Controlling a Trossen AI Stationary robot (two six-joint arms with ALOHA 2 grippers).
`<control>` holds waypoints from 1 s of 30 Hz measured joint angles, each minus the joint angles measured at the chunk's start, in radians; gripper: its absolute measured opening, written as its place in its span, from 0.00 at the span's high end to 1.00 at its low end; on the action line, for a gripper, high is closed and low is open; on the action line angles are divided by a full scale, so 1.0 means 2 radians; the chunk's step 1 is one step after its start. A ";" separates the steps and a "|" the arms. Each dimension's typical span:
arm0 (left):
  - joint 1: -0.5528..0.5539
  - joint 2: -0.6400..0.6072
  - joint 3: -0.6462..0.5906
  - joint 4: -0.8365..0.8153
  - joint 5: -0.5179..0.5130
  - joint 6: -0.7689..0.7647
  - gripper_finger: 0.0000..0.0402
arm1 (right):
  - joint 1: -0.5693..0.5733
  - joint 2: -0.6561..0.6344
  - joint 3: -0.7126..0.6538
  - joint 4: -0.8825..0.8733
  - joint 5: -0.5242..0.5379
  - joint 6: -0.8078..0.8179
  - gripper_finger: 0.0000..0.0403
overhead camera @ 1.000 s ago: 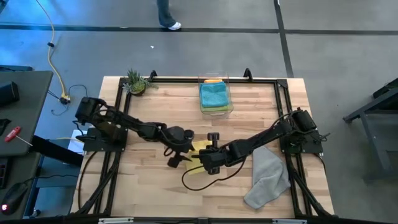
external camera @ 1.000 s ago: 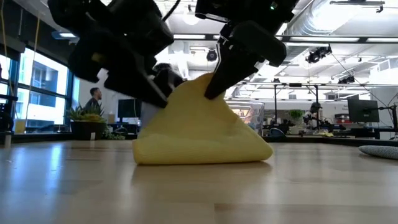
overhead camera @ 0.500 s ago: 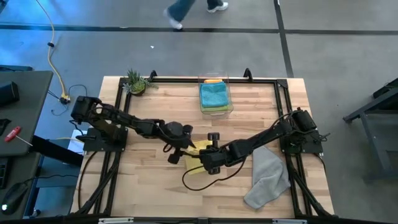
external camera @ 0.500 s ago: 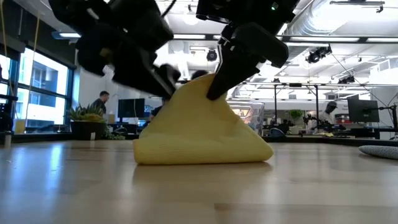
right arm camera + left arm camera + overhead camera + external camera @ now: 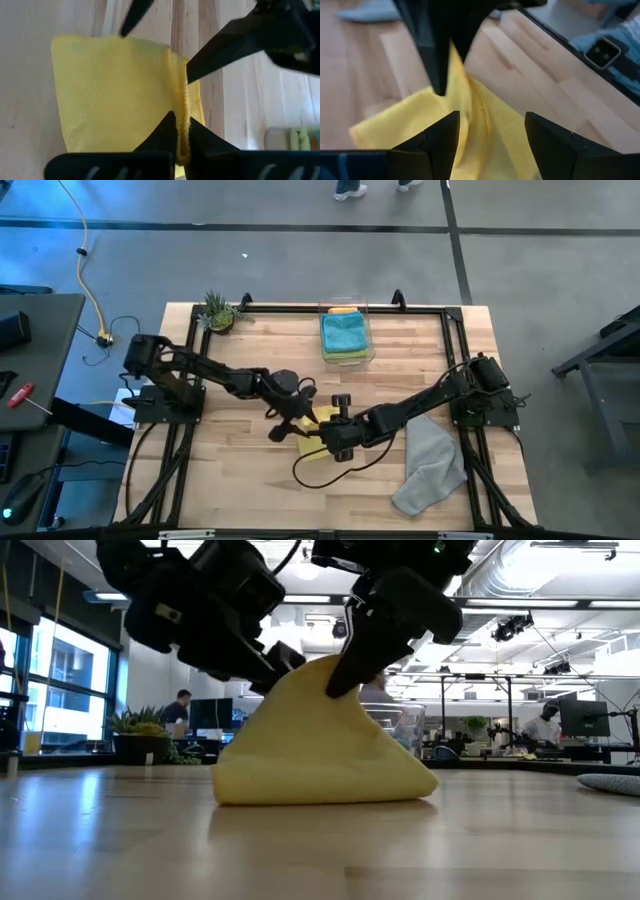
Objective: Fold microfiber towels
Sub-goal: Fold the yellow microfiber cloth
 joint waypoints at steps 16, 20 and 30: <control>-0.003 0.026 0.033 -0.086 0.019 0.071 0.61 | 0.000 0.000 0.000 -0.015 -0.002 0.001 1.00; -0.001 0.026 0.033 -0.094 0.019 0.073 0.70 | 0.000 0.000 0.000 -0.024 -0.002 0.006 1.00; 0.001 0.026 0.033 -0.145 -0.046 0.073 0.94 | -0.008 0.000 0.000 -0.050 0.002 0.042 1.00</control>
